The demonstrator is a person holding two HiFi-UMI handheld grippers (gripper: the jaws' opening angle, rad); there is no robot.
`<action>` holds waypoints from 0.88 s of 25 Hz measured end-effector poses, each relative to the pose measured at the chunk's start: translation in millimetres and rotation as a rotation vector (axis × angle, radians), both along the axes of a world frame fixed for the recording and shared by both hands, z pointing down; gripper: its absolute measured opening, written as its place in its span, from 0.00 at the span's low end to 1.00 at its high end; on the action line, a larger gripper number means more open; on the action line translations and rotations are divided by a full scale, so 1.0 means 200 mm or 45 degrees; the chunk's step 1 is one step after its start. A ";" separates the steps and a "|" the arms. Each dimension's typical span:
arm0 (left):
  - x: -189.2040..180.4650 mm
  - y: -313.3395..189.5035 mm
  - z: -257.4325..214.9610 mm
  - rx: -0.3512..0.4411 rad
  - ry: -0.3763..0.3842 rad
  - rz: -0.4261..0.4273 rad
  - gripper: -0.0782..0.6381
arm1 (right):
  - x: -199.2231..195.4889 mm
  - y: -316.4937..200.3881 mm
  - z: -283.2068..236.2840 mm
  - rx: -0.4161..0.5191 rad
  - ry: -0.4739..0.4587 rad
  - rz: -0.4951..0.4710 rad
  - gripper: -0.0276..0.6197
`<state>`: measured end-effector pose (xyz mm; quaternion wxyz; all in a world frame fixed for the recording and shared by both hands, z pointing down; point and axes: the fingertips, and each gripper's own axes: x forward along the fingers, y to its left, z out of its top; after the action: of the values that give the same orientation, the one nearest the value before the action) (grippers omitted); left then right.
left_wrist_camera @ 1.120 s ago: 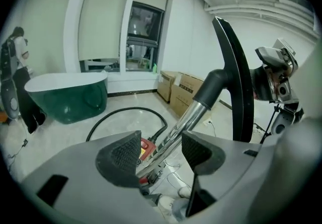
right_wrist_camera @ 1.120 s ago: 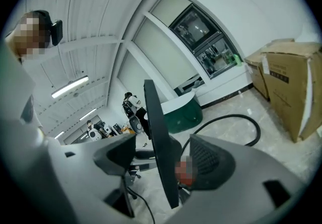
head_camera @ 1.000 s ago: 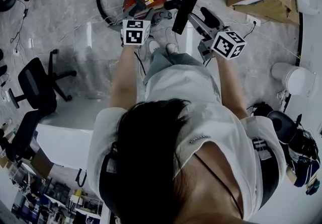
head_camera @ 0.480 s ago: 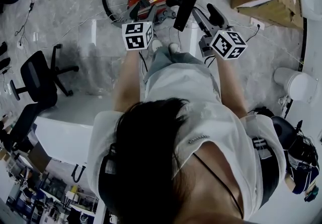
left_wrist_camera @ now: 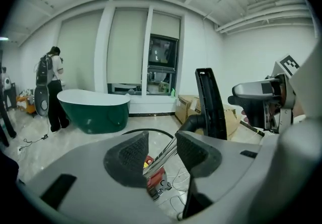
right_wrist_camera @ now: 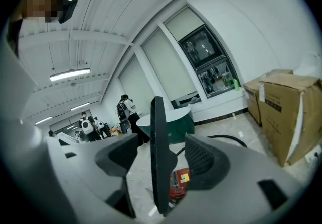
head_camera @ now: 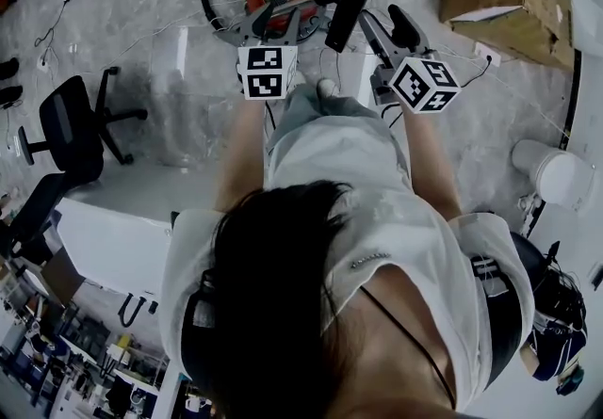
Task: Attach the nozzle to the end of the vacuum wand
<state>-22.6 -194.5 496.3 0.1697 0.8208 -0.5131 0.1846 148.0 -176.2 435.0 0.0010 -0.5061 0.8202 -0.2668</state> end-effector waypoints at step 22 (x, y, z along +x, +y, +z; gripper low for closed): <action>0.12 0.21 -0.11 0.029 0.066 -0.121 0.33 | -0.14 0.13 0.01 0.039 0.044 -0.197 0.18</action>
<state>1.2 -151.9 473.5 0.1822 0.8020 -0.5489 0.1493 120.5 -151.1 436.4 -0.0262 -0.4457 0.8607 -0.2448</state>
